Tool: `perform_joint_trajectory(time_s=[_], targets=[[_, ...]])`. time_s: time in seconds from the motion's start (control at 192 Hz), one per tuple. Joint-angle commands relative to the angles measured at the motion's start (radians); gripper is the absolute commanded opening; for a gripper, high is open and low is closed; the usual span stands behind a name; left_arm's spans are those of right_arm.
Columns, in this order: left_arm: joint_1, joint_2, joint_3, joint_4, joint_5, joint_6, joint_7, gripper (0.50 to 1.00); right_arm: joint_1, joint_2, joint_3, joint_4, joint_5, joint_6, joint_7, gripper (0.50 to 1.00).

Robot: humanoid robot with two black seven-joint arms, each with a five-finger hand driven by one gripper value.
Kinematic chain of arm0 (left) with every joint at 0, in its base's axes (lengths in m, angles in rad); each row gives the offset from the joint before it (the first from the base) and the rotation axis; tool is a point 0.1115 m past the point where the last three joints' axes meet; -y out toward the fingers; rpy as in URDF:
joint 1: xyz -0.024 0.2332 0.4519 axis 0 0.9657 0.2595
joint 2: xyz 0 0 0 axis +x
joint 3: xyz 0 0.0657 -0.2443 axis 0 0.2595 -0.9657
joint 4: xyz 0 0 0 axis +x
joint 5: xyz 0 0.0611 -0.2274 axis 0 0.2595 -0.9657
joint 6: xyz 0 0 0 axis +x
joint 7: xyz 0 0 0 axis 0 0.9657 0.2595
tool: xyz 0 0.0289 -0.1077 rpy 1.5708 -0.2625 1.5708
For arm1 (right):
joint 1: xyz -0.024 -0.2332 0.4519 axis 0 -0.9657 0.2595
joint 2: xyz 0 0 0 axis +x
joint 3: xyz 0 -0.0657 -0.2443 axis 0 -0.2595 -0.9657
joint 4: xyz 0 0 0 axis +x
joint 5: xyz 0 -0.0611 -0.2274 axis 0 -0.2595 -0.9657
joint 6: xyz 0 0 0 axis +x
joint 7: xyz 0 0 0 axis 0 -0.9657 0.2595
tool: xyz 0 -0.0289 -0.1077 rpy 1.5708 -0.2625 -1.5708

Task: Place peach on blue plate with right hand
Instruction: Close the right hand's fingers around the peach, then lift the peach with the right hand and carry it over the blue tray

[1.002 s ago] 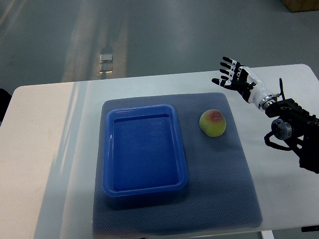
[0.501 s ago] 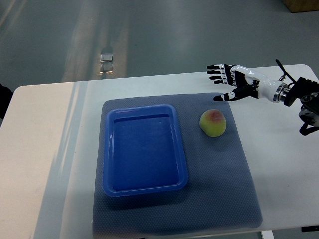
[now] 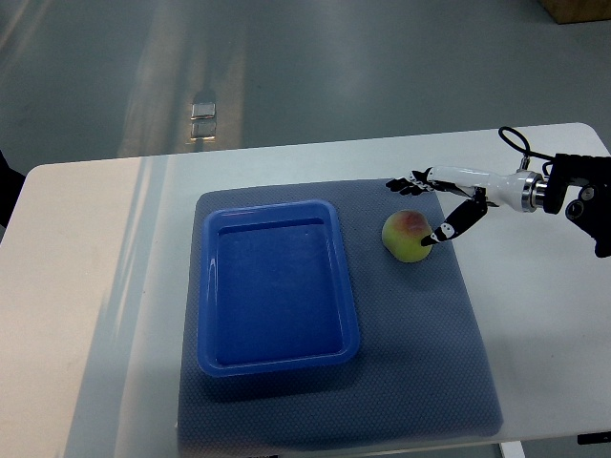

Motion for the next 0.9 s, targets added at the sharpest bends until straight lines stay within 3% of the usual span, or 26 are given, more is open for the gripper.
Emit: perform_joint_trajectory(time_s=[0.0, 0.245, 0.339, 0.386, 0.391, 0.423, 0.506, 0.511, 0.631, 0.803, 0.892], targets=[[-0.001, 0.000, 0.001, -0.002, 0.000, 0.000, 0.001, 1.000, 0.003, 0.000, -0.049, 0.000, -0.014, -0.045, 0.005, 0.926], [0.000, 0.000, 0.001, -0.002, 0.000, 0.000, -0.001, 1.000, 0.001, 0.009, -0.086, 0.000, -0.014, -0.102, 0.006, 0.903], [0.000, 0.000, 0.001, -0.002, 0.000, -0.002, 0.001, 1.000, 0.004, 0.007, -0.094, -0.002, -0.019, -0.102, 0.006, 0.838], [0.000, 0.000, 0.001, -0.002, 0.000, -0.002, 0.001, 1.000, 0.004, 0.007, -0.094, -0.002, -0.019, -0.102, 0.006, 0.838], [0.000, 0.000, 0.001, -0.002, 0.000, 0.000, 0.001, 1.000, 0.004, 0.007, -0.100, -0.002, -0.020, -0.104, 0.005, 0.791], [0.000, 0.000, 0.001, -0.002, 0.000, 0.000, -0.001, 1.000, 0.010, 0.007, -0.103, -0.003, -0.028, -0.104, 0.005, 0.760], [0.000, 0.000, 0.001, -0.002, 0.000, -0.002, 0.001, 1.000, 0.015, 0.009, -0.109, -0.003, -0.036, -0.104, 0.005, 0.750], [-0.001, 0.000, 0.001, -0.002, 0.000, 0.000, 0.001, 1.000, 0.020, 0.009, -0.117, -0.003, -0.042, -0.104, 0.005, 0.728], [0.000, 0.000, 0.000, -0.002, 0.000, 0.000, 0.001, 1.000, 0.029, 0.007, -0.124, -0.009, -0.042, -0.120, 0.006, 0.650], [-0.001, 0.000, 0.001, -0.002, 0.000, 0.000, -0.001, 1.000, 0.047, 0.010, -0.118, -0.006, -0.036, -0.133, 0.005, 0.641], [0.000, 0.000, 0.000, -0.002, 0.000, 0.000, -0.001, 1.000, 0.129, 0.013, -0.115, -0.002, -0.019, -0.131, 0.006, 0.643]])
